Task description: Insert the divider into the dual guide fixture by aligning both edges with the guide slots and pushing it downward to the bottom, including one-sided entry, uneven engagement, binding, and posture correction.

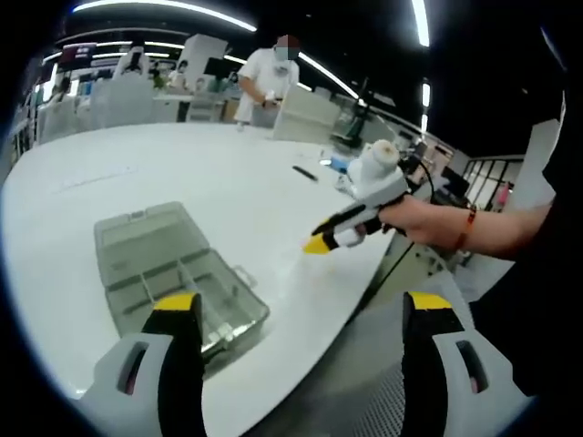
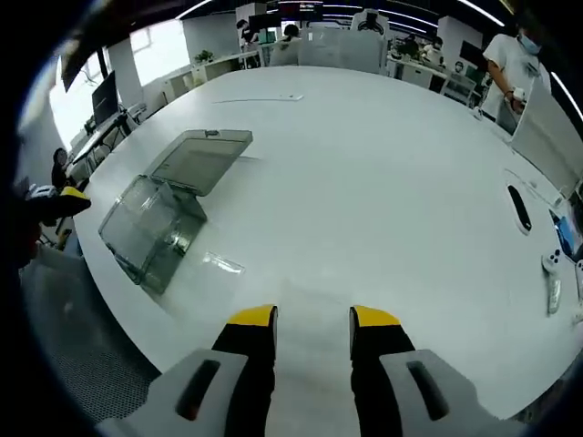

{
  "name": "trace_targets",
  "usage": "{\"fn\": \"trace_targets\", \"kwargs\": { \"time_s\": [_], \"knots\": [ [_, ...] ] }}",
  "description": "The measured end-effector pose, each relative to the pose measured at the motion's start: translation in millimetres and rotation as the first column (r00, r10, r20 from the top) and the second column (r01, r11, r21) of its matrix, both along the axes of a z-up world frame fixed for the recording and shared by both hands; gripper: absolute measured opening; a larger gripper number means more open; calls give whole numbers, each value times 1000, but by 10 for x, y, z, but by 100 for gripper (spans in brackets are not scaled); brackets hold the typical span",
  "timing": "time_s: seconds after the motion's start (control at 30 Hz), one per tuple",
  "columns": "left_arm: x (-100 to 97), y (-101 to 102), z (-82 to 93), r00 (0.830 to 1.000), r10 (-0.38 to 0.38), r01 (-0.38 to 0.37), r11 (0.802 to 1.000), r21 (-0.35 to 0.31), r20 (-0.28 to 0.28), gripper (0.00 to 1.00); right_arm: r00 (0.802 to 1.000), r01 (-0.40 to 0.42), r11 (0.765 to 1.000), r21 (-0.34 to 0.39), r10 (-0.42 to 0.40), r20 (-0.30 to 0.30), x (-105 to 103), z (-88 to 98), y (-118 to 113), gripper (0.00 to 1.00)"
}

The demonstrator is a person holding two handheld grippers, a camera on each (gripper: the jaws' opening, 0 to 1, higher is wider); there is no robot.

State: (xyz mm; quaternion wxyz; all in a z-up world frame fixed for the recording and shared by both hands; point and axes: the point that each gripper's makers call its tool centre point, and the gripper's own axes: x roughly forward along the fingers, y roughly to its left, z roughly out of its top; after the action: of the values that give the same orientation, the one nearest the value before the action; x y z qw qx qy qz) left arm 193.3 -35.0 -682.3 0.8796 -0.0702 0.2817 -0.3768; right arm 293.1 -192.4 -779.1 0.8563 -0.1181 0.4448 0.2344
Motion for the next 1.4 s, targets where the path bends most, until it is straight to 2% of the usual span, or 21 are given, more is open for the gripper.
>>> {"fn": "trace_targets", "kwargs": {
  "time_s": [0.33, 0.6, 0.8, 1.4],
  "knots": [
    [16, 42, 13, 1000, 20, -20, 1000, -2, -5, 86, 1000, -24, 999, 40, 24, 11, -60, 76, 184, 27],
    [33, 53, 16, 999, 34, -34, 999, -5, -3, 86, 998, -61, 997, 45, 61, 13, -97, 86, 268, 28],
    [55, 87, 19, 999, 52, -52, 999, -15, -5, 85, 998, -52, 995, 87, 50, 28, -86, 159, 364, 27],
    [84, 135, 58, 996, 93, -93, 994, -60, -12, 82, 992, -106, 978, 180, 93, 80, -101, 377, 653, 27]
  ]
}}
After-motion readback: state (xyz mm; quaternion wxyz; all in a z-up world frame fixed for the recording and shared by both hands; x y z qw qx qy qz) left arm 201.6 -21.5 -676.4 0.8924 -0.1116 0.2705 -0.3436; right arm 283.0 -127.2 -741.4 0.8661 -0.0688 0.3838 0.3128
